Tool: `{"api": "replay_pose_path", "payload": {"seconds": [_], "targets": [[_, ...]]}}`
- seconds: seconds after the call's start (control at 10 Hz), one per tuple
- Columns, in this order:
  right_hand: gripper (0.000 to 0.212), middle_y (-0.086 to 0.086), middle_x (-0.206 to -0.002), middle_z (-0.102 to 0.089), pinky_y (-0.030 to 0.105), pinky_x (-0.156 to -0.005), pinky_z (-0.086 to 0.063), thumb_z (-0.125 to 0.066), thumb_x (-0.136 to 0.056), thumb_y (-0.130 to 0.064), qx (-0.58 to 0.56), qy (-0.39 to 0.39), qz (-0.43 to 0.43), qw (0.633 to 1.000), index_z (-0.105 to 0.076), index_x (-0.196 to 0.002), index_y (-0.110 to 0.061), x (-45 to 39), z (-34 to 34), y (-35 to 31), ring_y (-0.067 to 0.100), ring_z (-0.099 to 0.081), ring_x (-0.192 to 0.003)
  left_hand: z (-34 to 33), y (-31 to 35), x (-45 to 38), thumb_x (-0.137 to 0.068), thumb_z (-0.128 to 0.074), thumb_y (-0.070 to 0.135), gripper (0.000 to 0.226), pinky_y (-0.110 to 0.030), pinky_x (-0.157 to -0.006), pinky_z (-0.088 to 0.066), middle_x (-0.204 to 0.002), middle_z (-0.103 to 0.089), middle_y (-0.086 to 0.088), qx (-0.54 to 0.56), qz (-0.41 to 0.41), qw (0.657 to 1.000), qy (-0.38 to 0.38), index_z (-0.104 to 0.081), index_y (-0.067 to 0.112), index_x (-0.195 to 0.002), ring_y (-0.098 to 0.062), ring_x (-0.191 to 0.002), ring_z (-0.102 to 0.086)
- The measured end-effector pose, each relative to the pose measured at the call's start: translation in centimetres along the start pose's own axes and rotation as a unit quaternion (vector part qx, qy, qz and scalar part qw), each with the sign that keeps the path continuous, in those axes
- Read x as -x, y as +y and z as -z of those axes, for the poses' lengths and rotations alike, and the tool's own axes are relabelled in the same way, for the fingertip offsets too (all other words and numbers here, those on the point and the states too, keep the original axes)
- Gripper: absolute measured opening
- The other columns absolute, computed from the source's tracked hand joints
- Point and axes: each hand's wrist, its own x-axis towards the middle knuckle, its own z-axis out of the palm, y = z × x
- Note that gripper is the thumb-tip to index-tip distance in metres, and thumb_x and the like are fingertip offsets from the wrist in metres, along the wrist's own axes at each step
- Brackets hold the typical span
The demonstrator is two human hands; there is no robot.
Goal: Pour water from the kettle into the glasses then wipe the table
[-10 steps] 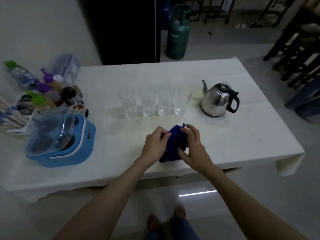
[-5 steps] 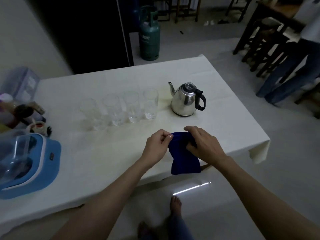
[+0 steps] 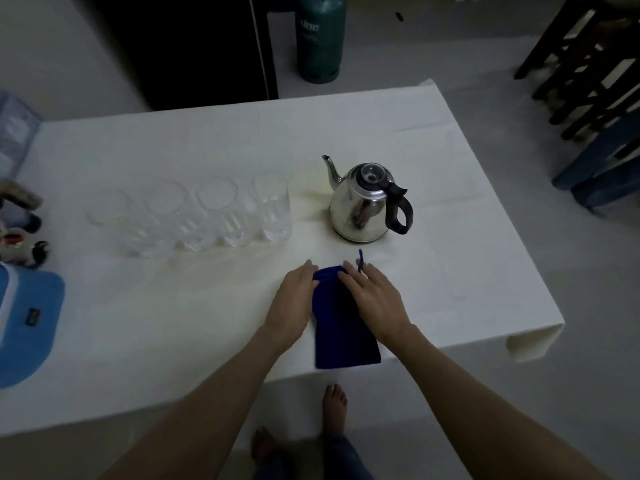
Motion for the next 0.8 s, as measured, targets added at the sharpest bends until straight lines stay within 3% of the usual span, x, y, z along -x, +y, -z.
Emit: {"api": "replay_pose_path", "payload": {"seconds": [0.1,0.2,0.4,0.5,0.6,0.7,0.8], "targets": [[0.052,0.019,-0.155,-0.043,0.054,-0.119,-0.027,-0.053,-0.094,-0.012,0.026,0.006,-0.008,1.0,-0.05,-0.145,-0.005,1.0,-1.6,-0.1,0.038,-0.038,-0.144,-2.1,-0.7,1.8,-0.102,-0.029,0.022,0.049,-0.043,-0.114,-0.028,-0.151,-0.039,-0.02,-0.174,-0.067,0.983,0.002,-0.042,-0.001,-0.143,-0.031,-0.139,-0.04],[0.055,0.015,-0.16,-0.035,0.051,-0.119,-0.018,-0.035,-0.102,-0.028,0.014,-0.006,-0.018,1.0,-0.041,-0.151,-0.005,2.4,-2.3,-0.7,0.032,-0.031,-0.149,-3.9,-0.8,4.0,-0.104,-0.014,0.034,0.058,-0.047,-0.118,-0.022,-0.154,-0.034,-0.016,-0.203,-0.067,0.976,-0.047,-0.035,0.001,-0.147,-0.028,-0.143,-0.034],[0.06,0.014,-0.164,-0.025,0.05,-0.118,-0.017,-0.015,-0.107,-0.039,-0.006,-0.048,-0.041,0.998,-0.031,-0.156,-0.006,3.6,-4.0,-1.2,0.032,-0.022,-0.151,-4.8,-1.6,4.6,-0.104,-0.003,0.04,0.065,-0.047,-0.113,-0.018,-0.157,-0.03,-0.014,-0.251,-0.048,0.964,-0.07,-0.031,0.003,-0.149,-0.026,-0.144,-0.03],[0.059,0.014,-0.163,-0.027,0.049,-0.117,-0.018,-0.022,-0.105,-0.036,-0.025,-0.049,-0.051,0.997,-0.033,-0.155,-0.006,3.4,-4.1,-1.4,0.033,-0.025,-0.15,-5.0,-1.6,4.7,-0.104,-0.004,0.04,0.063,-0.051,-0.117,-0.021,-0.159,-0.025,-0.012,-0.246,-0.04,0.966,-0.062,-0.025,0.005,-0.151,-0.025,-0.147,-0.024],[0.06,0.015,-0.16,-0.034,0.048,-0.116,-0.017,-0.011,-0.108,-0.036,-0.037,-0.058,-0.062,0.996,-0.038,-0.152,-0.005,3.2,-3.4,-1.5,0.034,-0.031,-0.147,-4.7,-1.4,4.7,-0.105,-0.004,0.039,0.061,-0.05,-0.113,-0.029,-0.157,-0.031,-0.011,-0.238,-0.036,0.968,-0.067,-0.028,0.006,-0.15,-0.024,-0.144,-0.031],[0.061,0.016,-0.155,-0.043,0.05,-0.119,-0.026,-0.011,-0.108,-0.035,-0.024,-0.03,-0.053,0.998,-0.049,-0.147,-0.007,2.7,-2.5,-1.2,0.038,-0.041,-0.142,-3.9,-1.4,4.4,-0.105,-0.004,0.037,0.062,-0.045,-0.113,-0.034,-0.151,-0.043,-0.01,-0.241,-0.051,0.967,-0.058,-0.042,0.005,-0.143,-0.024,-0.139,-0.041],[0.054,0.017,-0.152,-0.048,0.055,-0.112,-0.037,-0.029,-0.101,-0.032,-0.034,-0.002,-0.054,0.998,-0.057,-0.14,-0.008,1.9,-0.9,-1.3,0.041,-0.045,-0.138,-3.2,-1.0,4.3,-0.105,-0.009,0.034,0.063,-0.05,-0.104,-0.041,-0.144,-0.051,-0.012,-0.248,-0.04,0.968,-0.001,-0.054,0.004,-0.136,-0.026,-0.133,-0.049]]}}
